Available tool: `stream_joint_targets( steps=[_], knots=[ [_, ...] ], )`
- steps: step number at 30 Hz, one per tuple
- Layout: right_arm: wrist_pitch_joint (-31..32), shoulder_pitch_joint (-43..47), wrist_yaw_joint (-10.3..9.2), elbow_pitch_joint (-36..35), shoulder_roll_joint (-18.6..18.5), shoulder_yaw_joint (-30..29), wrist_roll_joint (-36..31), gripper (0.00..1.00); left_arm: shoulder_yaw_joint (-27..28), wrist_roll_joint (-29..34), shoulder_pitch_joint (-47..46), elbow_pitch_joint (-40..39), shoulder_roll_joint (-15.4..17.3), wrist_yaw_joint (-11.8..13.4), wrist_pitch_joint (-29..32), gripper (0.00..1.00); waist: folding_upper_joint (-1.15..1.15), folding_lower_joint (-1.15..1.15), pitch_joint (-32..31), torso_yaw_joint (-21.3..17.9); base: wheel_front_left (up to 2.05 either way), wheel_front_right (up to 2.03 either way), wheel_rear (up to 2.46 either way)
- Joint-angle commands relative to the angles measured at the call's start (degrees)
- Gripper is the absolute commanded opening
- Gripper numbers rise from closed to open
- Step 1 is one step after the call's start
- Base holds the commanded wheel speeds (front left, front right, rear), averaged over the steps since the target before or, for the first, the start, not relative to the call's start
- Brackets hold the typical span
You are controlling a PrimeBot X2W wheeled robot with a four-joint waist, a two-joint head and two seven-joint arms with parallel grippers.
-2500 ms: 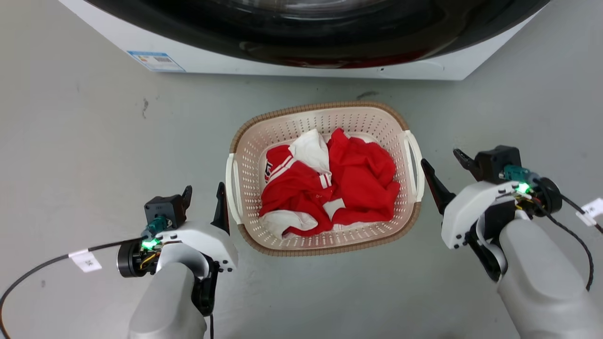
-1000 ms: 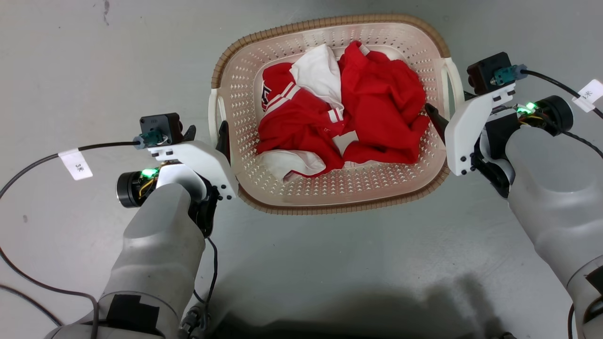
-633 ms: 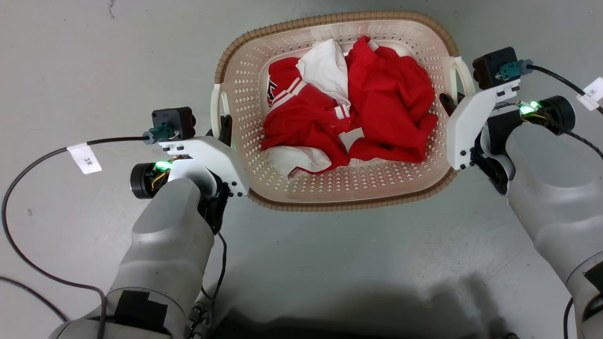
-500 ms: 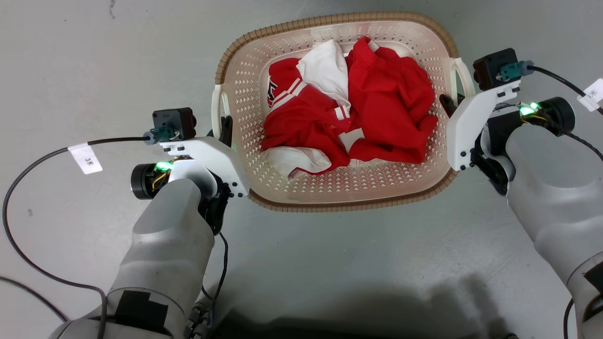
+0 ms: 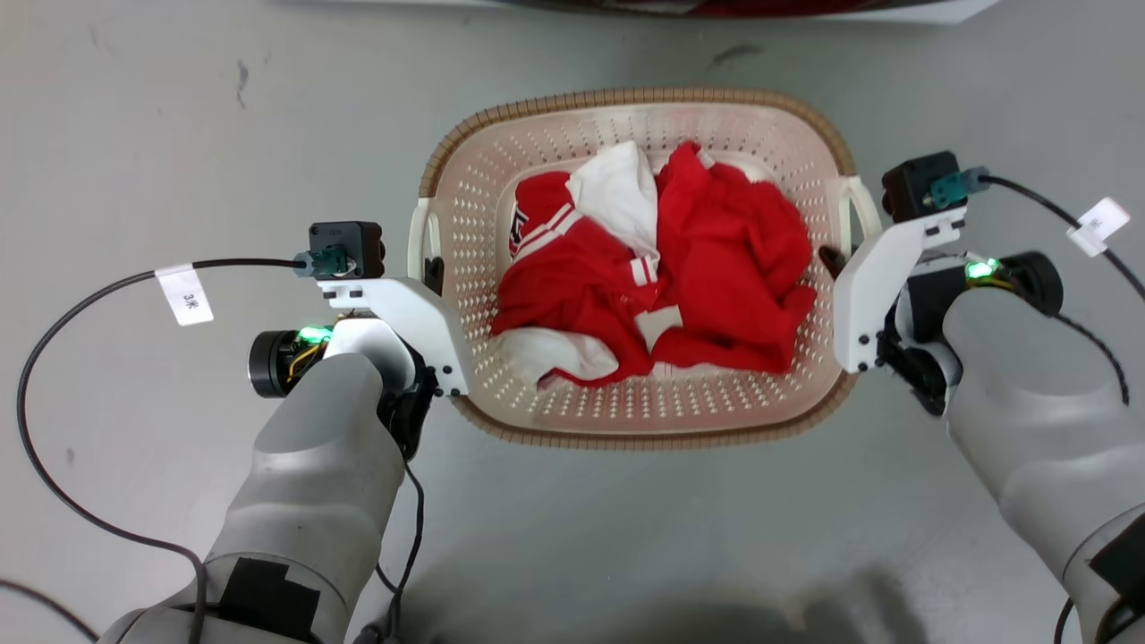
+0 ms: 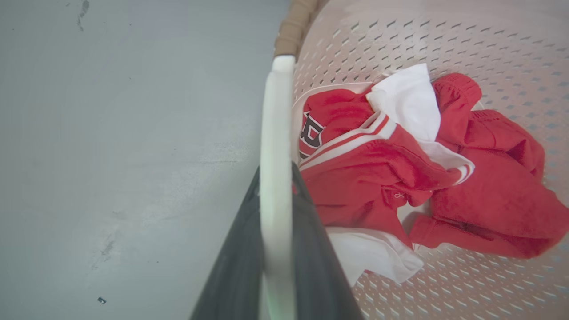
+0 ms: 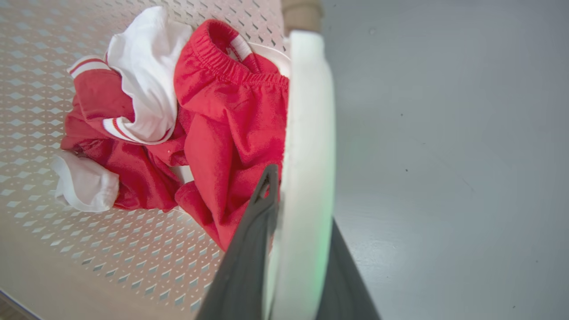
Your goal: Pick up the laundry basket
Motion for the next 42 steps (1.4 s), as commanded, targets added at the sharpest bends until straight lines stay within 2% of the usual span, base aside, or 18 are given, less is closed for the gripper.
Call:
stream_joint_targets(
  steps=[1,17,30,42],
  knots=[
    [1.1,1.8,0.19,-0.7,0.3,1.0,1.2,0.00,-0.6,-0.6,0.4,-0.1,0.5,0.3,0.9,0.00,0.00,-0.01,-3.5,-1.0,0.00,0.00,0.00],
    [11.3,9.7,0.45,-3.1,1.4,6.0,11.4,0.00,-4.1,-4.9,5.2,0.0,0.3,0.1,11.3,0.00,0.00,-0.01,-18.3,-3.7,0.00,0.00,0.00],
    [14.5,15.8,0.46,-1.8,1.5,8.3,17.4,0.00,-4.0,-7.4,9.2,0.1,1.0,1.1,18.8,0.00,0.00,-0.01,-30.8,-3.7,0.00,0.00,0.00],
    [16.8,19.6,0.45,-0.5,1.7,9.9,20.8,0.00,-4.5,-8.6,12.3,0.1,1.3,2.2,24.5,0.00,0.00,-0.01,-39.8,-3.2,0.00,0.00,0.00]
  ],
)
